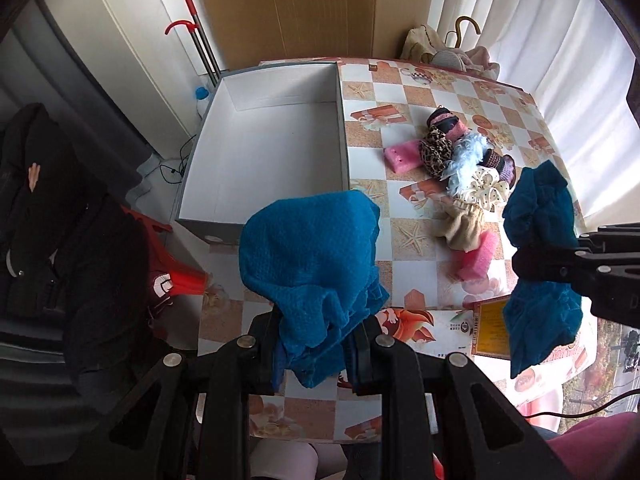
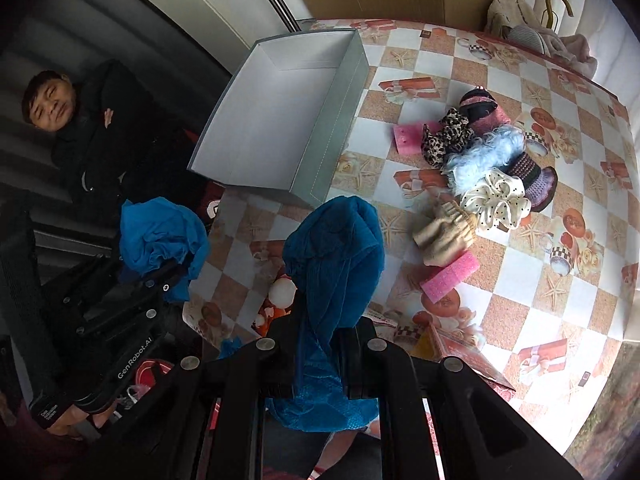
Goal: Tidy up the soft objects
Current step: 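Lift the blue cloths with both grippers and carry them over the white box, then open both grippers to drop the blue cloths into the box, then move both grippers back toward the pile of soft items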
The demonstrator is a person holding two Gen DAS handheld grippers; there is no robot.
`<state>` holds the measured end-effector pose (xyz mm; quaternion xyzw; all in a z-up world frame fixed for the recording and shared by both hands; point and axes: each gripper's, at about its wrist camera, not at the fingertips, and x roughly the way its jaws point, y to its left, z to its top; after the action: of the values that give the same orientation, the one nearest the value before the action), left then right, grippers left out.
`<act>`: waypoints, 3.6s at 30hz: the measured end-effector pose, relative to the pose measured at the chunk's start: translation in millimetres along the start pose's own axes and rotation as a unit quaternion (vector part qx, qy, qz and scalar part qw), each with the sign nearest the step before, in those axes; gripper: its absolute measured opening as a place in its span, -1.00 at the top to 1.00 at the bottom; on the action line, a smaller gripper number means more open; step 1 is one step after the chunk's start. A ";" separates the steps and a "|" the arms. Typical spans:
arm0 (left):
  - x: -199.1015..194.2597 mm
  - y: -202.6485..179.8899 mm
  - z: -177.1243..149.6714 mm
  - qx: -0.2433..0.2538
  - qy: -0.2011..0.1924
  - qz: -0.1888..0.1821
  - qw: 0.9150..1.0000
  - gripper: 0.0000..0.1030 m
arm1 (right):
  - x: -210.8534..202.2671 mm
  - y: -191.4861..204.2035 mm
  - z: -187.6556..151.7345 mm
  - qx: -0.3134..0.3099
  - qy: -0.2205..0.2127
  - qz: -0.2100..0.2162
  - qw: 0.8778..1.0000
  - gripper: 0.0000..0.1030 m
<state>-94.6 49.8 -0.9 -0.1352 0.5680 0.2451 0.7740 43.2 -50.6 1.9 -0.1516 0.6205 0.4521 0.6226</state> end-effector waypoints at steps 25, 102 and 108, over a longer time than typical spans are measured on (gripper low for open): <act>-0.9 50.1 -21.9 -0.079 -0.006 0.036 0.996 0.51 | 41.4 59.0 25.4 -0.088 0.054 0.013 0.995 0.73; 51.5 65.1 13.8 -0.074 0.018 -0.059 0.995 -1.00 | 40.9 28.7 78.0 -0.010 0.032 0.024 0.999 -1.00; 49.6 7.8 -10.0 -0.014 0.059 -0.077 0.995 -0.99 | 18.9 6.8 36.5 0.024 0.036 0.032 0.999 -1.00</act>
<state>-95.2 62.7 -50.4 -0.2040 0.5970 0.1841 0.7537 57.9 -12.4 -6.0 -0.1331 0.6577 0.4509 0.5886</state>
